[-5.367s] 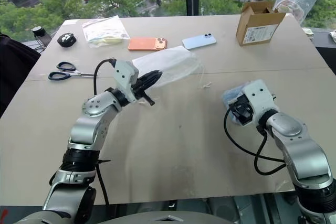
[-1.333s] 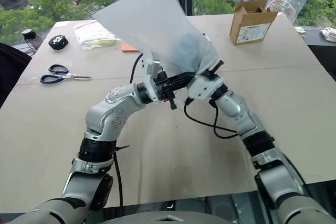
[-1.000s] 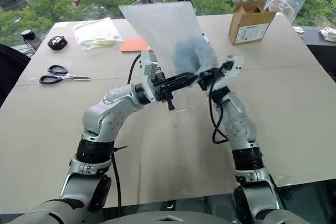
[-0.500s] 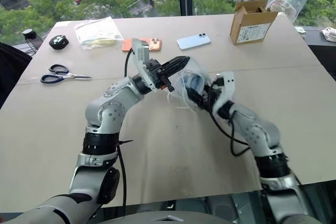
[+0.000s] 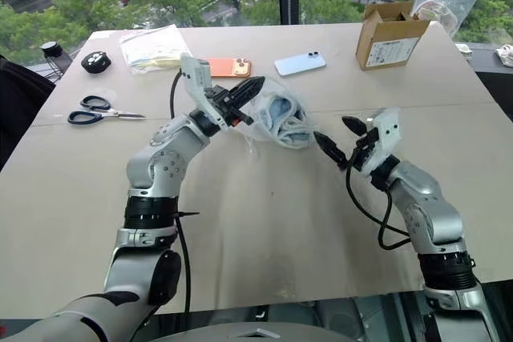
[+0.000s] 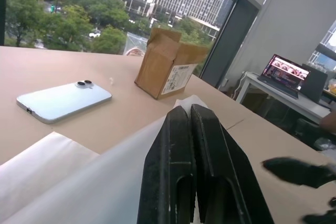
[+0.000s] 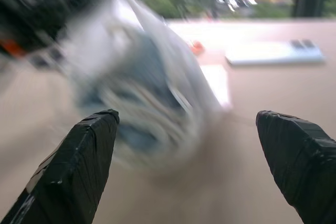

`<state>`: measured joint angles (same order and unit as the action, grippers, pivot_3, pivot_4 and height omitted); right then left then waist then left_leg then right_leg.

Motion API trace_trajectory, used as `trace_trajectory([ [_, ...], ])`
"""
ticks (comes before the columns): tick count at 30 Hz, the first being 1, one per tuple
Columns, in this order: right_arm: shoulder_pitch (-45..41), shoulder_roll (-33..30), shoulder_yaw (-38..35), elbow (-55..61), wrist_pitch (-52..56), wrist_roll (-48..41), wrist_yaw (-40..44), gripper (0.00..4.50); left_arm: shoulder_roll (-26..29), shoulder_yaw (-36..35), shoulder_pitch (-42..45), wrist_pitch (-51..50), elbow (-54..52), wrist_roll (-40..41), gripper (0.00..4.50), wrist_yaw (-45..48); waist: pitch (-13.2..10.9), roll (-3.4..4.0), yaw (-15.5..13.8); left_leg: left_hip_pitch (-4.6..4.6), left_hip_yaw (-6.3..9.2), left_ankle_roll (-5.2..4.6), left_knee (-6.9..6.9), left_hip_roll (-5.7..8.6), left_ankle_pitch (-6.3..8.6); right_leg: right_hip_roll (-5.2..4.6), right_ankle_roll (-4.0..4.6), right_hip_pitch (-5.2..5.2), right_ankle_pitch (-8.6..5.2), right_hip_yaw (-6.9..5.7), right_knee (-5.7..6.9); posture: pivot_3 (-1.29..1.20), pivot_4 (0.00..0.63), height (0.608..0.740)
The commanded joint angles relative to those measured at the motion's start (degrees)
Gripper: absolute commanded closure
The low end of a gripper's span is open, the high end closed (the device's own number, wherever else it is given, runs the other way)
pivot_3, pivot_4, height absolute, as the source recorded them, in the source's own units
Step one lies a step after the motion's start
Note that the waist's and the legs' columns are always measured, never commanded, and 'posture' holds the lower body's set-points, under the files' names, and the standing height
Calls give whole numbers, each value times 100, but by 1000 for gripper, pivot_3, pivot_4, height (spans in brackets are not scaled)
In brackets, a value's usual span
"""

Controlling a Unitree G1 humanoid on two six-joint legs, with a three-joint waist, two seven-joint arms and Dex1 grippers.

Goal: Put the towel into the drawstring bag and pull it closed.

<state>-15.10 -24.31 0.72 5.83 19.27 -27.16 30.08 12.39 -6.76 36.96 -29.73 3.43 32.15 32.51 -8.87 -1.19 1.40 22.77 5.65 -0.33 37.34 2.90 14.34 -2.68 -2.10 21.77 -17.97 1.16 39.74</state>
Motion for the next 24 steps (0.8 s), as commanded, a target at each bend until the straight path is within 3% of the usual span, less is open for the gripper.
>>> trace_trajectory([
  [1,-345,463,-154,-84,-93,-37,-240,36,10,-11,-22,-21,-322,124,4500,56,0,0,50,0,0,0,0,-3,0,1,0,0,0,0,1,0,150,740],
  [8,-858,940,-44,-633,-27,226,-339,36,11,13,-18,-16,-351,122,4500,51,0,0,54,0,2,1,1,1,0,-2,0,0,0,-3,0,0,150,740],
  [10,-955,992,9,-831,-46,406,-363,553,12,18,-11,-10,-351,119,4500,50,0,0,55,0,3,1,1,1,0,-2,0,0,0,-4,0,0,150,740],
  [12,-996,1019,3,-944,-111,530,-363,1458,25,29,-12,1,-356,104,4500,59,0,0,54,0,1,1,1,2,0,-3,0,0,0,-1,0,0,150,740],
  [13,-1005,1038,-21,-967,-132,557,-374,1636,35,34,-13,7,-357,95,4500,65,0,0,55,0,1,1,1,2,0,-3,0,0,0,-2,-1,0,150,740],
  [17,-1046,1081,-188,-923,-173,539,-403,3396,57,4,-32,13,-350,114,4500,70,0,1,63,0,2,1,1,1,0,-2,0,0,0,-2,0,0,150,740],
  [18,-1045,1093,-243,-901,-221,547,-433,4046,57,8,-42,16,-350,113,4500,72,0,1,63,0,2,1,1,1,0,-2,0,0,0,-2,1,0,150,740],
  [20,-1016,1155,-427,-797,-190,369,-449,4422,56,14,-53,18,-350,110,4500,69,0,1,64,0,1,1,1,1,0,-2,0,0,0,-1,1,0,150,740],
  [24,-891,1309,-972,-541,-21,-227,-537,4422,61,14,-60,17,-345,106,4500,70,0,1,63,0,2,1,1,1,0,-3,0,0,0,-1,0,0,150,740],
])
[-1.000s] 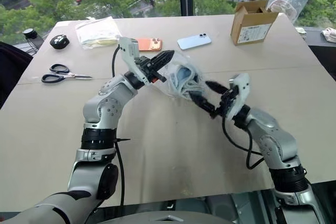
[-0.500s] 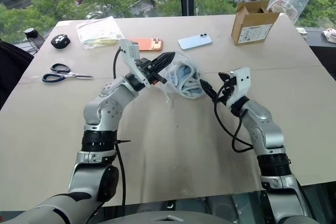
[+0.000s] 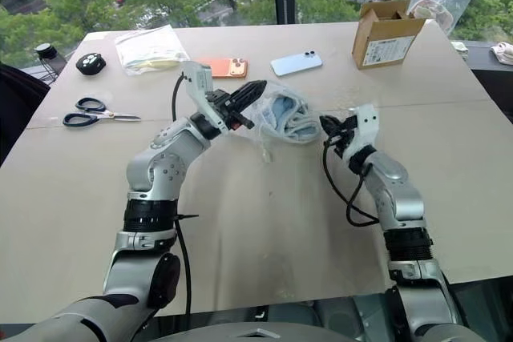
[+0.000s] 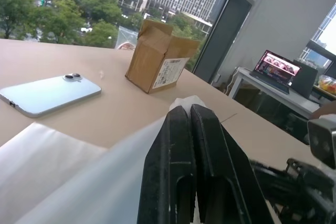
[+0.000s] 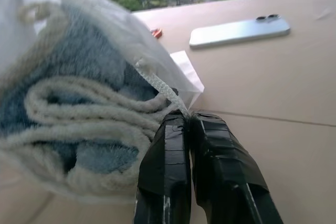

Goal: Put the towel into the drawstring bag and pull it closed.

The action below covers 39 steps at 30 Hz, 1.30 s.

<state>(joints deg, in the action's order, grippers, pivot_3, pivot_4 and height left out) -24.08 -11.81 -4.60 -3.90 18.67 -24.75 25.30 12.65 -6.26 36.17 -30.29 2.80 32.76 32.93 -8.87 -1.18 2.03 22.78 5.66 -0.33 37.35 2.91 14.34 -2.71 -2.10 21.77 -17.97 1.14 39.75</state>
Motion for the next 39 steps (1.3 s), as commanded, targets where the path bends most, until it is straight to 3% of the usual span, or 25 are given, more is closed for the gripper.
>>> trace_trajectory([
  [1,56,121,-613,561,137,-751,-62,4422,42,-36,15,78,-274,37,4500,31,0,0,0,0,0,0,0,0,0,0,0,0,0,1,0,0,150,740],
  [8,205,261,-1291,2186,1745,-3937,-281,4422,49,-22,111,105,-218,14,4500,55,-1,1,13,1,1,-2,-2,-1,1,-2,0,0,0,1,0,0,150,740],
  [13,-169,269,-1340,2746,2008,-5396,-942,4422,-1,-5,506,91,-512,160,4500,38,-1,2,21,0,5,-6,-3,-2,3,1,0,1,0,-1,2,0,150,740],
  [16,-96,14,-1155,2596,2044,-4949,-1078,4422,-110,-86,819,-37,-685,406,4500,-48,0,0,-14,6,8,-5,0,0,3,-2,0,0,0,-8,-1,0,150,740],
  [24,544,-563,-953,2178,1827,-3697,-817,4422,41,135,537,170,-547,-42,4500,1,0,3,28,1,-8,-5,-4,1,2,1,0,2,0,7,1,0,150,740],
  [27,756,-996,-709,2213,1623,-2978,-403,3427,14,187,489,157,-599,-49,4500,-2,1,2,11,3,-6,-5,-2,1,3,1,-1,0,0,4,-2,0,150,740],
  [32,775,-1865,-337,2405,1158,-1795,288,1073,-29,228,463,122,-606,-51,4500,-6,0,1,6,2,-9,-6,-1,1,3,2,-1,-1,0,6,-2,0,150,740],
  [34,765,-2228,-236,2475,1028,-1439,552,1073,-28,227,461,108,-613,-45,4500,-4,0,-1,5,3,-10,-6,0,1,3,2,-1,-1,-1,6,-3,0,150,740],
  [37,448,-3257,-6,2574,572,-465,1180,1073,-24,219,459,80,-603,-29,4500,4,-5,-1,-6,3,-14,-6,0,2,3,1,-1,-1,-1,7,-5,0,150,740],
  [39,-68,-3496,261,2807,691,-320,1365,1073,-31,236,430,60,-601,-21,4500,20,-8,0,13,3,-14,-7,3,0,3,2,-2,-2,-1,6,-7,0,150,740],
])
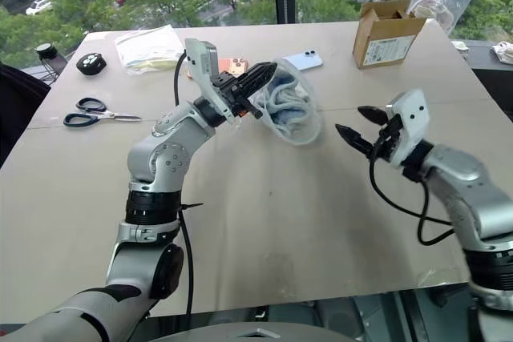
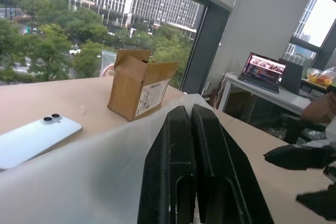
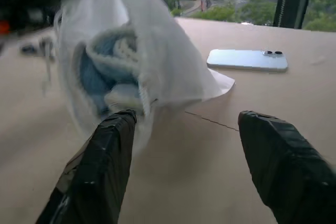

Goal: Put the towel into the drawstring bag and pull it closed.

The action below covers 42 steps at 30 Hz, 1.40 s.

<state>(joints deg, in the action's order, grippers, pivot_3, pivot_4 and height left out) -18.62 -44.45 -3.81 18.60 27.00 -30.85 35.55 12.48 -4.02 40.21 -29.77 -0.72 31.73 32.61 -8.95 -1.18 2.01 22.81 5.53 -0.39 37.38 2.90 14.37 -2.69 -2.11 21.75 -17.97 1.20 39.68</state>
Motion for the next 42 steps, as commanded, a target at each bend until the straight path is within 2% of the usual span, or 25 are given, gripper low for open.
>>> trace_trajectory([
  [1,-846,-231,367,671,-33,336,364,1073,-19,23,11,5,-247,83,4500,61,0,0,38,-3,-4,0,-1,-1,0,1,0,2,0,1,2,0,150,740],
  [6,-1610,221,1768,340,-363,1827,209,1073,-77,111,-7,43,-199,16,4500,79,2,-10,3,-4,15,3,-7,-13,-1,9,1,-1,0,-8,-1,0,150,740],
  [11,-1765,353,2358,-13,-603,2619,433,1073,-147,174,23,37,-257,18,4500,22,-3,-15,-137,14,16,4,7,6,-2,-12,-1,3,1,-11,-14,0,150,740],
  [20,-1378,292,2361,-352,-477,3217,619,1073,-167,161,-50,23,-328,35,4500,-38,-3,-16,-135,15,24,5,4,7,-2,-12,-2,1,2,-19,-19,0,150,740],
  [24,-1399,608,2296,-554,227,3568,205,1073,-219,220,-89,3,-371,45,4500,-41,-3,-16,-122,13,23,5,4,6,-2,-12,-1,2,2,-17,-15,0,150,740],
  [32,-1383,1491,1659,-450,1523,3257,-264,1073,-253,255,-151,-21,-422,28,4500,-45,-3,-16,-135,11,22,5,5,8,-2,-12,-1,2,2,-15,-9,0,150,740],
  [42,-1637,1350,1998,-636,2101,3276,48,1073,-299,294,-204,-11,-452,6,4500,-63,-3,-15,-103,9,22,5,5,8,-2,-10,-1,3,2,-14,-6,0,150,740],
])
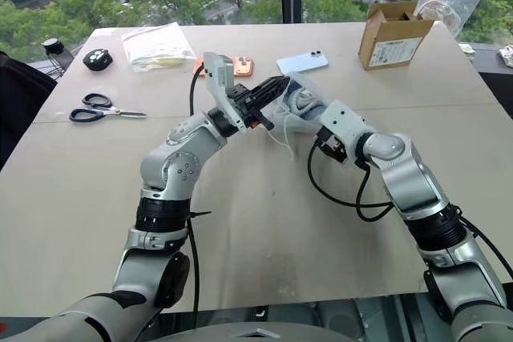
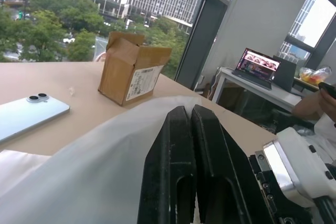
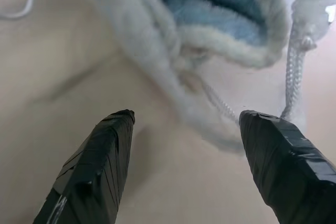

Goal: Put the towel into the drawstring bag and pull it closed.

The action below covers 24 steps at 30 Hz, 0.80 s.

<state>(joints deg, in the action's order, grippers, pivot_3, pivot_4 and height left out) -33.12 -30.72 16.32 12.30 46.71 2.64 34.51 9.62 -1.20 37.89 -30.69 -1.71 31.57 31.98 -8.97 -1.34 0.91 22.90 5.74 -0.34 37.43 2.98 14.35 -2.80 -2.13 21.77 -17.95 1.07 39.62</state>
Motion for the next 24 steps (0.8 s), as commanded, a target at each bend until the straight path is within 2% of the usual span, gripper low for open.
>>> trace_trajectory([
  [1,-213,23,-96,8,214,-235,260,1073,-12,15,26,89,-345,13,4500,3,0,0,8,-1,0,0,0,0,0,0,0,0,0,0,1,0,150,740],
  [8,-7,23,-1286,928,1228,-1825,965,1073,12,-11,-7,101,-328,-9,4500,-5,0,0,-22,2,1,-1,0,0,0,-1,0,-1,0,-1,-2,0,150,740],
  [10,143,51,-1921,1281,1094,-2278,1024,1073,22,-7,-30,82,-349,-6,4500,-1,0,0,-31,2,5,-1,-1,0,1,-1,0,-2,0,-6,-4,0,150,740],
  [13,378,-131,-2207,1660,176,-2302,1060,1073,38,-12,-45,63,-344,1,4500,21,0,0,-26,3,4,-2,-1,0,1,-2,0,-2,0,-4,-3,0,150,740],
  [17,734,-662,-1665,1828,-953,-1547,952,1073,36,23,-38,49,-291,0,4500,76,0,0,-9,-1,2,-2,-2,1,1,0,0,-2,0,-2,3,0,150,740],
  [20,870,-894,-1022,1518,-2330,-644,798,1073,8,64,-16,60,-237,-18,4500,112,0,0,-2,-4,-2,-1,-1,-1,1,2,-1,-2,0,0,4,0,150,740],
  [21,830,-978,-815,1368,-2742,-282,711,1452,3,67,-2,65,-215,-24,4500,122,0,0,0,-5,-5,-1,-1,-1,1,2,-1,-2,0,2,5,0,150,740],
  [24,709,-1204,-343,927,-3532,597,542,1452,-6,65,34,79,-157,-28,4500,144,0,-1,-10,-5,-8,-1,2,-1,0,2,-1,-1,0,4,7,0,150,740],
])
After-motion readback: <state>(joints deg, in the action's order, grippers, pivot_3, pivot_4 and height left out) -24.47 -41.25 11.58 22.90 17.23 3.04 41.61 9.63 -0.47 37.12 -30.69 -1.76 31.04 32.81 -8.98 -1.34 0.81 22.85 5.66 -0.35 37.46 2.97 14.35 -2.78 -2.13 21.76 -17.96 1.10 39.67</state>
